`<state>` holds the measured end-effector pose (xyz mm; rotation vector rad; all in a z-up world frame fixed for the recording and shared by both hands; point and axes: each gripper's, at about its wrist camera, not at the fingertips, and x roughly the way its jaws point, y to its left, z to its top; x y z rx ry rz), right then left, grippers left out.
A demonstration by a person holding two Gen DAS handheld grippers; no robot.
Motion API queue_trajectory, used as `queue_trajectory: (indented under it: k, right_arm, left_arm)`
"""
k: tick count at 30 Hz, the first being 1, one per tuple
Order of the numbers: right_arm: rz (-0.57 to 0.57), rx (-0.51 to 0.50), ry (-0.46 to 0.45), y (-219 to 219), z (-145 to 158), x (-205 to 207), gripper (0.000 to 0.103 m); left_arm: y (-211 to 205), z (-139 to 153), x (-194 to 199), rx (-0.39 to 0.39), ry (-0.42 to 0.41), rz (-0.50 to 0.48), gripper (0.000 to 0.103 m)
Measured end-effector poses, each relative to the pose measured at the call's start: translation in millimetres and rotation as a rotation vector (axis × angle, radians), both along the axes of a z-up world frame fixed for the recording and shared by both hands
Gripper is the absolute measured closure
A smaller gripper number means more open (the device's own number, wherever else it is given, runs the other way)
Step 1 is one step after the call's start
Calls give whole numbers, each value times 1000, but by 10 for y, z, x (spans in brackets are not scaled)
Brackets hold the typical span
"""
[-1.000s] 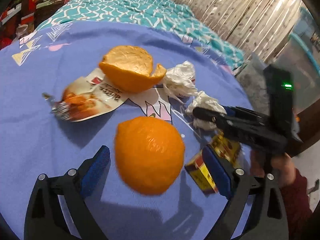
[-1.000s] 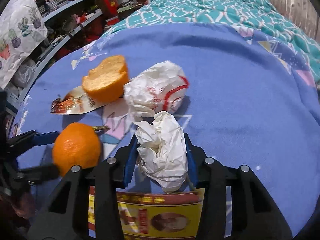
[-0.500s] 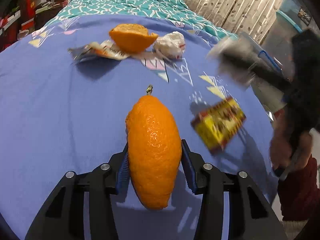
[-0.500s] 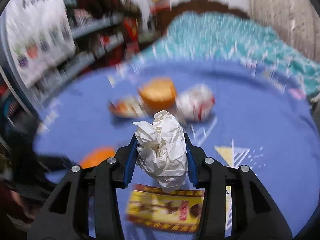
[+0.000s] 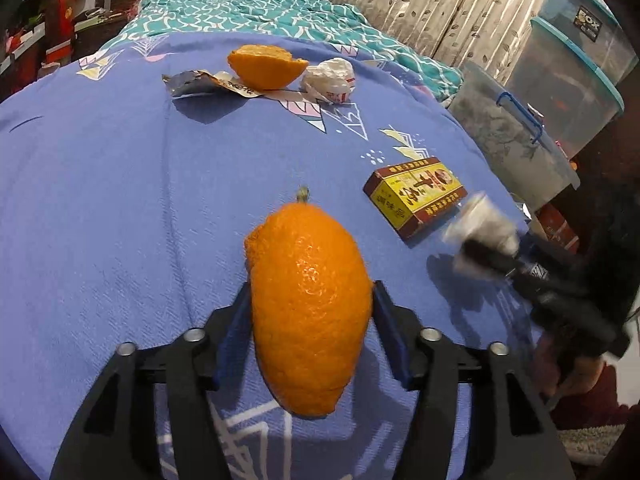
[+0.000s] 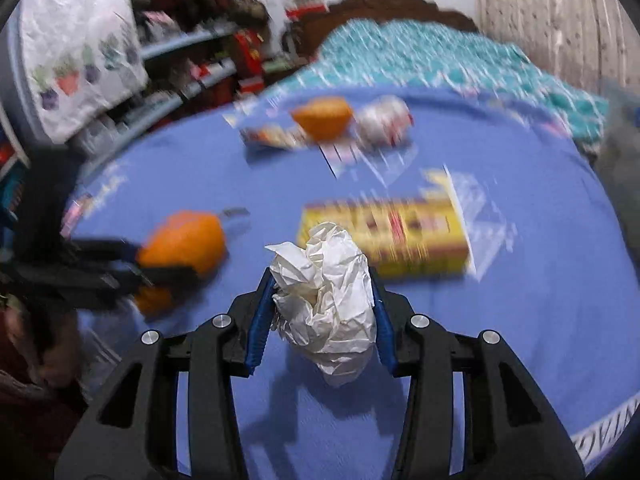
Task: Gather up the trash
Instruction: 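Carry orange and tissue to the beige bin and release both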
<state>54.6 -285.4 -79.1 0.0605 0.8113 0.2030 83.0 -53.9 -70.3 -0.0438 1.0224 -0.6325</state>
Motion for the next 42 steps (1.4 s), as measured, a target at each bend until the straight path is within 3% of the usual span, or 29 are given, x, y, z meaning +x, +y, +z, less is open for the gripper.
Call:
queue_trajectory:
  k: [3,7,13,14,15,16,18,22,27,30,34,38,42]
  right_arm:
    - [-28,-29,49,-26,-155,-30,46]
    - [-35,-43,37,-25,-153,-111,27]
    - [-13,-55,41,6,-149,-137,18]
    - [-7,-58,40,13,-153,-151,18]
    - [-1,-59,41,16,-156,-158,19]
    - [1,-57,44,9,-163,-161,30]
    - [5,-50,67,-16,-186,-149,57]
    - [2,11,13,-154,-76,-320,58]
    - [-88,91,-38,-523,-5,-542,58]
    - [-178,131,-56,-829,-20,-640,58]
    - [-366,174,-117,-1460,19,-875,58]
    - [-564,208,-152,-2114,17,-1137,58]
    - [-753,237,-153,-2792,-50,-1405,58]
  left_arm:
    - [15,10,-36,16,-12,17,19]
    - [22,20,-39,12,-2,23,19]
    - [-46,10,-40,57,-6,29,19]
    - [-76,13,-53,72,-18,29,23]
    - [-113,7,-63,93,-29,21,41]
    - [-147,9,-74,117,-44,15,44]
    - [-190,16,-78,105,-29,-11,60]
    - [-325,89,-179,107,-30,-49,63]
    - [-459,332,-260,22,-59,-82,63]
    - [-719,488,-268,-22,-71,-155,63]
    - [-1403,621,-288,-19,-81,-311,63]
    - [-2282,634,-372,-4,-111,-496,63]
    - [-3238,524,-461,-10,-55,-665,63]
